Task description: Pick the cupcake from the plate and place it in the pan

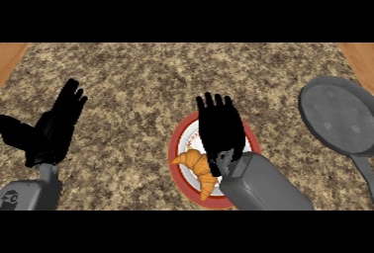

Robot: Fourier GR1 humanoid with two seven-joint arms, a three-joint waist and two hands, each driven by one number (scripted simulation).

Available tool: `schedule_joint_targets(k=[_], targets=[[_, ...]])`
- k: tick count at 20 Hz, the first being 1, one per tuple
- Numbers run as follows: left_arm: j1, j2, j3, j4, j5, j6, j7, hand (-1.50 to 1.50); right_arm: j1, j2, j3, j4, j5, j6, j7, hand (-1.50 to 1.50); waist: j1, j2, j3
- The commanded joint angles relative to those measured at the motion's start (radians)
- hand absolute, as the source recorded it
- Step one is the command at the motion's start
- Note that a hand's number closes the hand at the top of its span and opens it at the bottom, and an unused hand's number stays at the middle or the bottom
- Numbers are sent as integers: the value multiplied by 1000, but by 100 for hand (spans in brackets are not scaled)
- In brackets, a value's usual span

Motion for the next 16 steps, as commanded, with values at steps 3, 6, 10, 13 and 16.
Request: schedule_joint_targets(k=[3, 6, 10, 13, 16], targets=[[43, 0, 38, -10, 0, -38, -24, 0, -14, 21, -51, 116, 75, -25, -42, -150, 2, 0, 0], [-38, -57, -7, 40, -55, 8, -8, 0, -20, 38, 3, 153, 61, -102, -16, -150, -1, 1, 0], [15, -51, -4, -99, -57, 26, 97, 0, -23, 39, -79, 223, 83, -64, -96, -150, 2, -1, 0], [-15, -73, 6, 34, -60, -23, -25, 0, -43, 39, -7, 326, 57, -189, -78, -150, 3, 2, 0], [-22, -66, 17, -18, -75, -4, 46, 0, -16, 11, -77, 305, 110, -155, -181, -150, -1, 0, 0]])
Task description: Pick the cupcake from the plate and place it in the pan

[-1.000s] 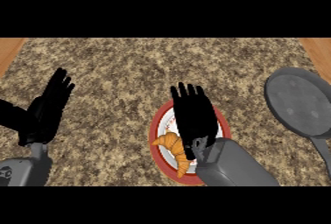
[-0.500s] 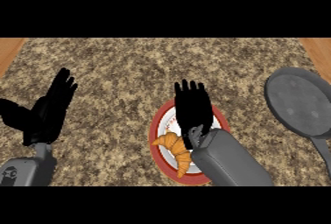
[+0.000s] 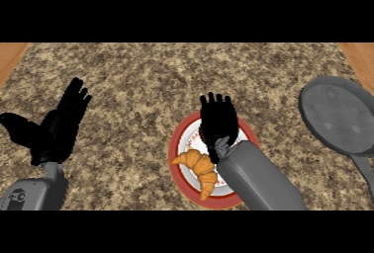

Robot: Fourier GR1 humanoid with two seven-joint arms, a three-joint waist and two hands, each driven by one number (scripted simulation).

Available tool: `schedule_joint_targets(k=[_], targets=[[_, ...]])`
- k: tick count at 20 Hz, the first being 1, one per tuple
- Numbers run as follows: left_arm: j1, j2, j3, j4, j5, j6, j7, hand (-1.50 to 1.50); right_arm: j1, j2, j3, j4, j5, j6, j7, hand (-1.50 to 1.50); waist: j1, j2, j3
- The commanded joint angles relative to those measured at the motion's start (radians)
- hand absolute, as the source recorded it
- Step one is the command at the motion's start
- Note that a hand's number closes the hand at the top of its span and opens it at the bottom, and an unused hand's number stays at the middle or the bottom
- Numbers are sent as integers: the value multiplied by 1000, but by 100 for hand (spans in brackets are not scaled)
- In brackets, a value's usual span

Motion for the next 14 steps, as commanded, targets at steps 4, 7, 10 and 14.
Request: schedule_joint_targets(k=[4, 7, 10, 14], targets=[[-40, 28, 54, -24, 17, -24, 75, 0, -33, 8, -41, 99, -4, -79, -80, -150, 2, 0, 0], [-13, -1, 34, -55, 1, -21, 75, 0, -48, 8, 1, 114, -56, -115, -21, -150, 3, 0, 0], [-98, 3, 62, 66, 3, -30, 36, 0, -10, 8, -8, 256, -11, -243, -139, -150, 3, 3, 0], [8, -19, 41, 35, -18, -55, -38, 0, -59, 8, 31, 321, -29, -266, -190, 150, 10, 3, 0]])
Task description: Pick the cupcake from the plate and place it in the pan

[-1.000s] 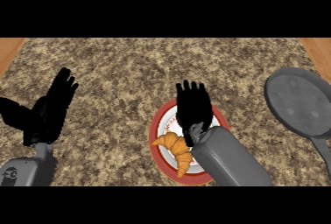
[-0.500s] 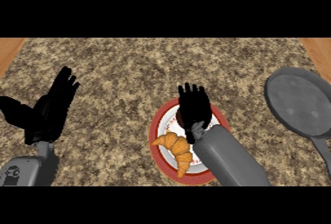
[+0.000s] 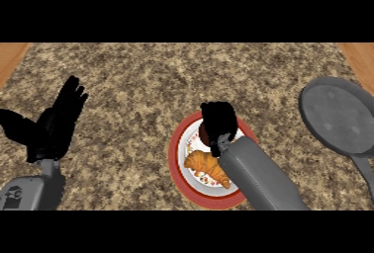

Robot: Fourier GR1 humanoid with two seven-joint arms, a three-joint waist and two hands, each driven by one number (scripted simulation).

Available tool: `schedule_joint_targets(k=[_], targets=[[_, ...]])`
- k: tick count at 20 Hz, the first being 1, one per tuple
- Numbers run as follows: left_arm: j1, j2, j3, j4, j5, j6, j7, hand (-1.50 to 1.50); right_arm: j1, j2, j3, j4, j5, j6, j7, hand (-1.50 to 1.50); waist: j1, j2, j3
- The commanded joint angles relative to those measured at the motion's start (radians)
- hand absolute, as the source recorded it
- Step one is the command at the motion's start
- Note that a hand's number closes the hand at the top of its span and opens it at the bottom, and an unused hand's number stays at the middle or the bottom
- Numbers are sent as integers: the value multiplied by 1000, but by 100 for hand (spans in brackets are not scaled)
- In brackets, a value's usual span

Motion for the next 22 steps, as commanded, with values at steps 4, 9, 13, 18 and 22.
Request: schedule_joint_targets(k=[4, 9, 13, 18, 22], targets=[[-8, -12, 13, -16, 11, -13, 23, 0, -45, 5, 50, 106, -5, -88, -92, 150, 3, 5, 2], [46, -44, -39, -88, -43, 15, 53, 0, -56, 5, 69, 157, -46, -177, -97, 150, 7, 5, 2], [23, -36, -3, -22, -25, -19, 1, 0, 7, 5, -4, 108, 25, -192, -174, 150, -4, 4, 2], [52, -12, 30, -15, -10, -37, 0, 0, 60, -43, 6, -159, 96, -156, -56, 150, -15, -1, 1], [30, -26, 26, -6, -23, -20, -15, 0, 159, -90, -69, -305, 53, -87, 40, 150, -25, -1, 1]])
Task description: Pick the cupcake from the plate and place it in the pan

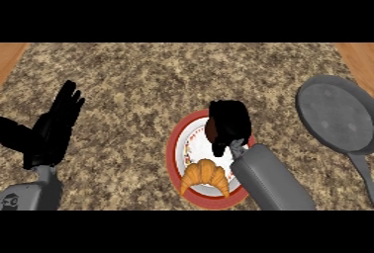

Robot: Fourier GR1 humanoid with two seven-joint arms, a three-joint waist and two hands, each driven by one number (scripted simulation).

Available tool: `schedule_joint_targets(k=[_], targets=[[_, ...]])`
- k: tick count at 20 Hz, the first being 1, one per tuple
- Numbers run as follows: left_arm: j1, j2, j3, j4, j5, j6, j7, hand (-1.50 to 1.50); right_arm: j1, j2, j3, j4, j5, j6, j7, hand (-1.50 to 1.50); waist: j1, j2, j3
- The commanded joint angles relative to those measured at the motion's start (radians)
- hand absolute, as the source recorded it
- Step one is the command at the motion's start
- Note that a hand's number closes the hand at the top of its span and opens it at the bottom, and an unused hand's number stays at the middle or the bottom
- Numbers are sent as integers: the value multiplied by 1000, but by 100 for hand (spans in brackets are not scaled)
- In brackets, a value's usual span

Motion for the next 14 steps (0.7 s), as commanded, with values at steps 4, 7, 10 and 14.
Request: schedule_joint_targets(k=[4, 7, 10, 14], targets=[[-49, -10, -3, -5, -13, 29, 43, 0, 87, -95, -15, -341, 87, 72, 168, 150, -14, -2, 1], [12, 6, 6, -54, 13, -2, 55, 0, 50, -140, -30, -477, 137, 114, 211, 150, -6, -4, 0], [-10, 18, 43, 37, 11, -11, -18, 0, 6, -174, -51, -637, 149, 248, 253, 150, -12, -1, 0], [-18, -22, -8, -4, -15, 10, 11, 0, 49, -168, -101, -789, 137, 340, 282, 150, 0, 2, 1]])
